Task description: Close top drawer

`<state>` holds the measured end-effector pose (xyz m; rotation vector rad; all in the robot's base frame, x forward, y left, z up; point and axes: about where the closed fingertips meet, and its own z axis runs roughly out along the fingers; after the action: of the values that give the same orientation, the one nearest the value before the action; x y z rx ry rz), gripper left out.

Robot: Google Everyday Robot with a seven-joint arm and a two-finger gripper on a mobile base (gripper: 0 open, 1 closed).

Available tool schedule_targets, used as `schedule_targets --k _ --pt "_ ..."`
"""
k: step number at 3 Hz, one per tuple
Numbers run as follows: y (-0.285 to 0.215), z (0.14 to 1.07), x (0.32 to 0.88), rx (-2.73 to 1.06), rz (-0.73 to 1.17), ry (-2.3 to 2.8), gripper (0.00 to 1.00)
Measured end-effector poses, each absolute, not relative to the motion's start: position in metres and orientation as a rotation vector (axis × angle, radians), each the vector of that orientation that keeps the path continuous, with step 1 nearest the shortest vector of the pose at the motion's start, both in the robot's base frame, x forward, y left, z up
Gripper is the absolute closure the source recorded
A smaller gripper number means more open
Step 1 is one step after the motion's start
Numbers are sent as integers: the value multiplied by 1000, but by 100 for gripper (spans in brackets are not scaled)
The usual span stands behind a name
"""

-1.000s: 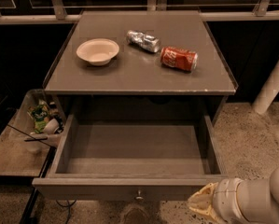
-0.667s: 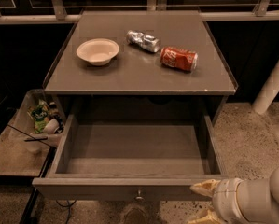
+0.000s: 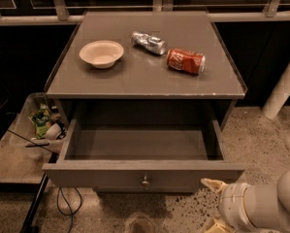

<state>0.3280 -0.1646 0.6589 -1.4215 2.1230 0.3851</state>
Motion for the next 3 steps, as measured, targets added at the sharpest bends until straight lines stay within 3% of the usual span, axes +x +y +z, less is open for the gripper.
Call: schedule_targets --k 3 --pt "-157 647 444 -1422 403 2081 89"
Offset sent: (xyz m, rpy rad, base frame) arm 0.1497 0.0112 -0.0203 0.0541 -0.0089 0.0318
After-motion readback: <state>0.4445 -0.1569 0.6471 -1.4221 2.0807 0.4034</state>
